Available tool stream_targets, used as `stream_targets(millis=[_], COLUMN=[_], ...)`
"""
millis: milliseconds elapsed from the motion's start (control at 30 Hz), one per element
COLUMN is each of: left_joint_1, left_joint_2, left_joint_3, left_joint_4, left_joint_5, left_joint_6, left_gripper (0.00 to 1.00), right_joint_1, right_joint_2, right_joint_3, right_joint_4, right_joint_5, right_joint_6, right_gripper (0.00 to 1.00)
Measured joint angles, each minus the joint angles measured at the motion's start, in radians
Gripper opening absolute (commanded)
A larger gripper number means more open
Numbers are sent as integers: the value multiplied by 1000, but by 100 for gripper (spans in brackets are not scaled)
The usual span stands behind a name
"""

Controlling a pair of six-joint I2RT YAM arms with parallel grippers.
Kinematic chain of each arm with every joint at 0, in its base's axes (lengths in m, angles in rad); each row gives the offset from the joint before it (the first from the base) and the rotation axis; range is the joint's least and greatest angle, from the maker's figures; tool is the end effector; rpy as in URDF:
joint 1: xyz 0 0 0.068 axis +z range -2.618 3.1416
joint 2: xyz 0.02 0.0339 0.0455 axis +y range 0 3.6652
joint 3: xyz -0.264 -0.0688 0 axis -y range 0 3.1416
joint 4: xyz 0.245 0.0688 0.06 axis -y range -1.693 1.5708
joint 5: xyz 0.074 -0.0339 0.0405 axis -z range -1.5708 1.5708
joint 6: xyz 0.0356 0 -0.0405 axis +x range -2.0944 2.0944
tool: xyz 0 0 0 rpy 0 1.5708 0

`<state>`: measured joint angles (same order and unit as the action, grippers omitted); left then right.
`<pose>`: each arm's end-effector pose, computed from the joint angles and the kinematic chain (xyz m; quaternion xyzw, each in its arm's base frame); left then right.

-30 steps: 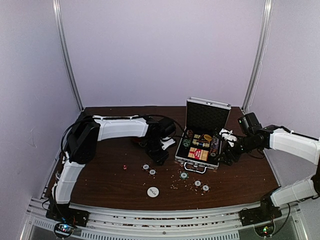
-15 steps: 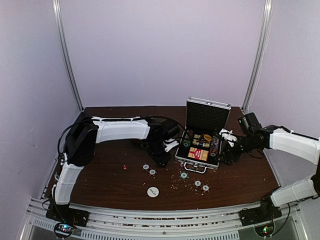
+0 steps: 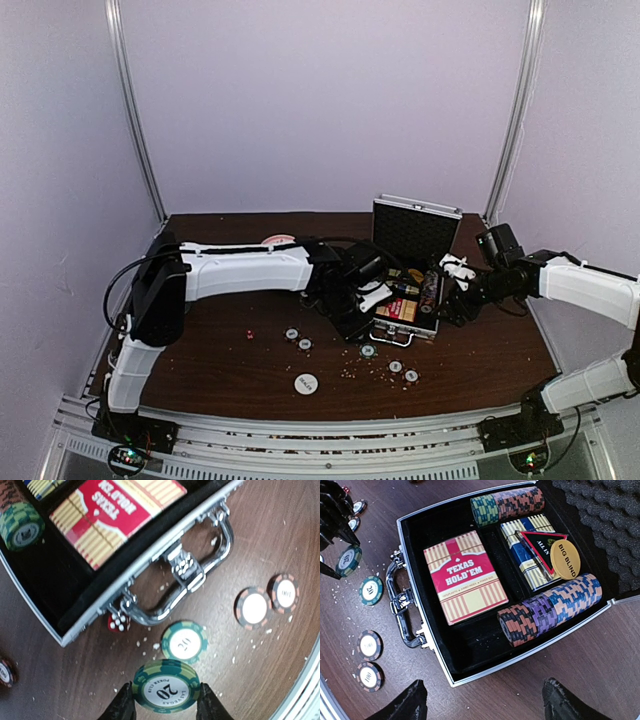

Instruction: Pack up texas hold em set

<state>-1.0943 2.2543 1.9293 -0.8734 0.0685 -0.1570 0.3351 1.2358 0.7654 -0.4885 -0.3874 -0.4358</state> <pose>0.2170 -0.4258 0.1948 0.4493 0.8734 -0.1356 0.1303 0.2224 0.0917 0.2177 -0.4055 0.8453 0.1684 0.3044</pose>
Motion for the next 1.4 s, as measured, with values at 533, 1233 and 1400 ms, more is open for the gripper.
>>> stream_targets(millis=[533,1233,1400], left_joint_1=[-6,-6,-6], left_joint_2=[111,145,146], left_joint_3=[85,91,91], left_joint_4=[32,8,7], left_joint_5=[54,71,74], left_joint_6=[2,13,21], left_gripper=[24,47,51], right_joint_1=[0,0,0], right_joint_2=[-2,-2,-2], right_joint_3=[0,0,0], right_joint_4=[14,14,14], right_joint_5=[27,27,27], right_joint_6=[17,16,16], right_gripper=[80,80,80])
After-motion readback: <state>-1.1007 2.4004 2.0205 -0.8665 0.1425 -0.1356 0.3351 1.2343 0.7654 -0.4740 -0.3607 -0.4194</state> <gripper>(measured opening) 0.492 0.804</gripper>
